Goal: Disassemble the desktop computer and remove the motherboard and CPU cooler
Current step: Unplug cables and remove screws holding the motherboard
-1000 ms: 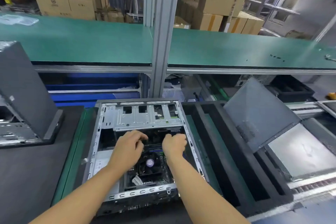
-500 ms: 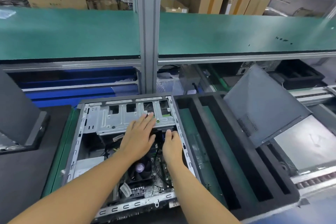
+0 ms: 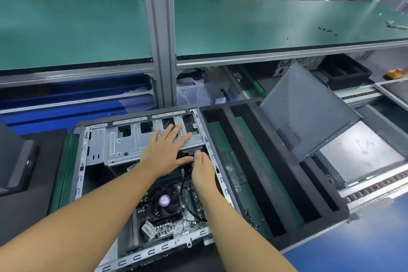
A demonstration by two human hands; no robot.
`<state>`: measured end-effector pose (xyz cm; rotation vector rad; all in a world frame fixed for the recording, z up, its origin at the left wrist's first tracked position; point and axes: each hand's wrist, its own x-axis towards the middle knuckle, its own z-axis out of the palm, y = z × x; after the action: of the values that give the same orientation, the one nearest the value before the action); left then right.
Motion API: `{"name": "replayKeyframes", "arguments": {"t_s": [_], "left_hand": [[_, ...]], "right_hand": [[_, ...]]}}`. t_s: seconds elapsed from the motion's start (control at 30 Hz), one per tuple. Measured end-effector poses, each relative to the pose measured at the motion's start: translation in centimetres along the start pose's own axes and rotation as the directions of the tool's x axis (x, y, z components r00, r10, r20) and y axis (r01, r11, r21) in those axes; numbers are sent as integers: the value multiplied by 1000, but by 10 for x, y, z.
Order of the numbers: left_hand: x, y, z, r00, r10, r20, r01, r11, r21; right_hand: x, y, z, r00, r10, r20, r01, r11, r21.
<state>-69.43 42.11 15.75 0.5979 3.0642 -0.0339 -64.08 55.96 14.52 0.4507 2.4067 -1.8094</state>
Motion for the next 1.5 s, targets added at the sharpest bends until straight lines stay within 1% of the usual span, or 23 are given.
{"name": "replayKeyframes", "arguments": {"t_s": [0.17,0.37,0.5,0.53,0.6,0.7,0.8,0.9,1.0,1.07,1.13,1.2,1.37,1.43,1.5], "left_hand": [[0,-1,1,999,-2,-36,3,1000,7],[1,0,1,999,-9,-35,8,1000,-19],[0,-4,1,1000,26,-7,-26,999,-29],[0,-6,1,999,45,2,-45,999,-23],[1,-9,2,997,73,21,-72,997,-19],[3,-14,3,993,100,55,-98,994,-49],[6,-27,0,986,147,82,-142,988,-60],[5,-40,1,979,199,51,-196,979,-46],[3,-42,8,978,207,-17,-208,977,-40],[4,-42,10,978,203,-41,-204,978,-41],[4,-42,12,978,201,-54,-202,979,-31],[4,-43,12,979,196,-61,-198,980,-22],[4,-42,13,978,197,-68,-198,980,-21],[4,-42,13,979,191,-70,-193,981,-24],[5,-42,14,980,187,-72,-189,982,-26]], "right_hand": [[-2,-2,2,996,-44,-78,40,997,-62],[-14,6,-1,993,0,-115,-11,996,-93],[-21,4,-3,993,-28,-114,3,978,-207],[-23,3,-2,994,-22,-104,0,978,-208],[-24,2,0,997,29,-66,-39,989,-145],[-23,1,-1,991,119,-65,-117,993,32],[-18,1,-1,980,188,-59,-180,977,117],[-13,1,-2,985,172,-12,-169,975,143],[-6,1,-2,984,172,38,-176,970,170],[-2,2,-2,981,183,72,-192,969,154],[2,5,-2,985,155,79,-163,981,104],[4,8,-1,991,120,65,-125,990,70],[2,10,2,997,70,37,-73,995,74],[1,11,-1,997,53,61,-53,999,0],[-5,12,-3,990,48,135,-35,995,-94]]}}
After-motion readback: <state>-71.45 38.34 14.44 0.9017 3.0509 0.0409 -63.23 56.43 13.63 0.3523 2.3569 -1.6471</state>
